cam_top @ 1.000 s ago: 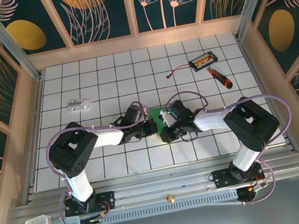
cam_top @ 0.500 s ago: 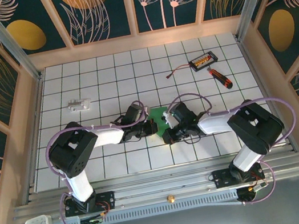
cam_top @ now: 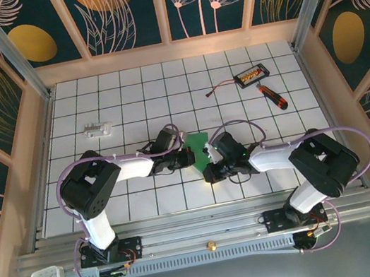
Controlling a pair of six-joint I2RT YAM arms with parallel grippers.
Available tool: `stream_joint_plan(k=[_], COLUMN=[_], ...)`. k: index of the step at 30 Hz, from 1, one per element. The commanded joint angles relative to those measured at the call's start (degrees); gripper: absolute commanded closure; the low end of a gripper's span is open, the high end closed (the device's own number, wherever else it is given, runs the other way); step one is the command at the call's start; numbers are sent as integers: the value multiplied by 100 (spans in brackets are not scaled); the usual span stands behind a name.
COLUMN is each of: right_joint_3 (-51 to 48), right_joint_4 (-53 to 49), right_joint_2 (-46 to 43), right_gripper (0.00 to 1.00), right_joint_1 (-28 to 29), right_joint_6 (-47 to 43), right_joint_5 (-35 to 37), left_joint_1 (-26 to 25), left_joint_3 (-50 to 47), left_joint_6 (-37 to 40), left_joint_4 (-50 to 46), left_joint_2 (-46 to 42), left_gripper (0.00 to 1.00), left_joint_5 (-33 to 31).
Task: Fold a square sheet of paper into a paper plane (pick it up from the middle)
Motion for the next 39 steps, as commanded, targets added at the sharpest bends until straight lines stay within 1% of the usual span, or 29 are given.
stream_joint_plan(k=[1, 5, 10, 13, 20, 23, 30, 39], right_joint_3=[-296, -142, 286, 519, 926, 907, 430, -195], right_joint_4=[-1317, -1388, -921, -666, -516, -434, -479, -1066], right_joint_2=[-74, -410, -669, -478, 366, 653, 754, 352], right_gripper=[100, 100, 100, 100, 100, 100, 100, 100], right_joint_1=[134, 14, -288, -416, -476, -557, -609, -451], right_joint_6=[120, -44, -167, -202, -405, -454, -403, -149], right_joint_5=[4, -70, -649, -785, -729, -715, -669, -422], left_joint_1=[111, 111, 116, 113, 115, 112, 111, 117], left_joint_3=[-28, -27, -11, -11, -15, -19, 7, 74], left_joint_6=[157, 171, 164, 150, 135, 131, 158, 228], left_joint_4=[-684, -685, -671, -657, -631, -631, -657, -745], left_joint_2=[260, 254, 270, 283, 270, 255, 243, 247], left_gripper=[100, 100, 100, 100, 100, 100, 100, 100], left_joint_5=[-504, -510, -476, -457, -438, -431, -439, -506])
